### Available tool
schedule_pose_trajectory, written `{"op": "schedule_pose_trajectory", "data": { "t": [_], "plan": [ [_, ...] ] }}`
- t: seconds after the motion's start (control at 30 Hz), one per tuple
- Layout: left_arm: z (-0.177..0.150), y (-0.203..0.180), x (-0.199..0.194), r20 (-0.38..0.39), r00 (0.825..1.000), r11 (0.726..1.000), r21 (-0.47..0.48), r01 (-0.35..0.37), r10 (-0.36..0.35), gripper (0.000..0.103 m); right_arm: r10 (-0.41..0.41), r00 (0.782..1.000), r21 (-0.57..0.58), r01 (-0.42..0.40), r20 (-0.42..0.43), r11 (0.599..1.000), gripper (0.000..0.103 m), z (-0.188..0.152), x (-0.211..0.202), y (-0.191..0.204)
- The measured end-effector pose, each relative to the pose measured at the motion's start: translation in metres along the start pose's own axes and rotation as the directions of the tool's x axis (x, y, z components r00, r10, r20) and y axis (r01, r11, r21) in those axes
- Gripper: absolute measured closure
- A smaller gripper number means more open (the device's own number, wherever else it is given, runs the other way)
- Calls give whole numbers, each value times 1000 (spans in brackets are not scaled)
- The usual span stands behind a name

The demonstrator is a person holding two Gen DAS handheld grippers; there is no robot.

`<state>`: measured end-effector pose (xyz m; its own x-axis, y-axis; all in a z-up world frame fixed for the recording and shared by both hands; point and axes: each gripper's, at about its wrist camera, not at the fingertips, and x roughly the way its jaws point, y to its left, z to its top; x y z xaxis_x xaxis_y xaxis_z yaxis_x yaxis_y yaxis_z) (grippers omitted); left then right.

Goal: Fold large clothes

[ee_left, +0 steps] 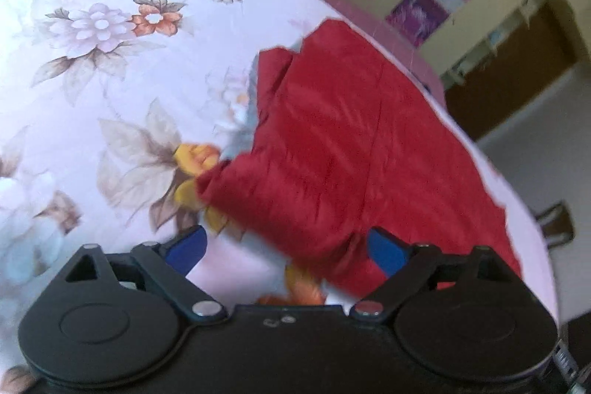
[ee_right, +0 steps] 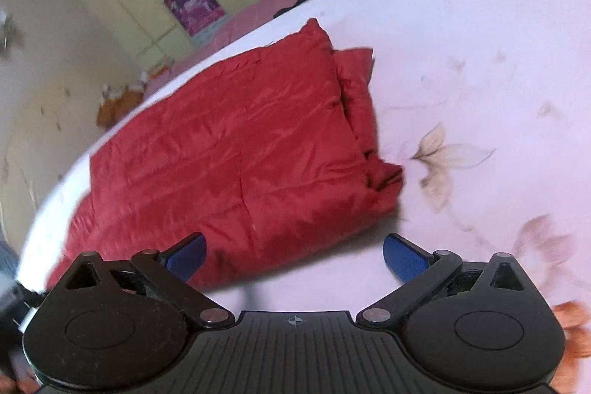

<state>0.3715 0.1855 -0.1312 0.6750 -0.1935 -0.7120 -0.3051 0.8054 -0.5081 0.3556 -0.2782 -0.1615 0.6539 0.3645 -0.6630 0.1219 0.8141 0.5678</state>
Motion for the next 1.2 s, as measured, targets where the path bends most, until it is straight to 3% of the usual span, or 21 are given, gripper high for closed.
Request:
{"op": "schedule_pose_trajectory", "data": {
  "t": [0.07,0.2,0.27,0.33,0.47,0.7,0.97,1.2],
  "plan": [
    [5,0,7,13,1000,1000,-18,16,-16,27,6,1000,24,-6,18,1000,33,5,7,0],
    [12,4,15,26,999,998,-63,27,-26,43,37,999,112,-40,33,993,56,14,16,-10],
    [14,4,17,19,999,997,-67,37,-36,66,54,998,113,-56,24,992,70,16,20,-9],
    [13,2,18,3,999,997,-67,48,-48,74,63,998,104,-64,19,992,79,16,20,-6],
    [13,-7,5,18,999,999,-29,44,-43,83,74,997,64,-76,30,995,84,19,8,-1],
    [-1,-3,-45,-3,998,997,51,60,-60,85,90,996,-6,-90,7,996,85,4,-39,7],
    [-53,42,-117,-60,996,995,58,75,-71,85,90,994,-23,-92,-60,995,85,-54,-100,-5],
    [-97,77,-159,-102,993,996,49,69,-63,85,74,993,-9,-75,-93,997,85,-76,-118,-5]
  ]
}}
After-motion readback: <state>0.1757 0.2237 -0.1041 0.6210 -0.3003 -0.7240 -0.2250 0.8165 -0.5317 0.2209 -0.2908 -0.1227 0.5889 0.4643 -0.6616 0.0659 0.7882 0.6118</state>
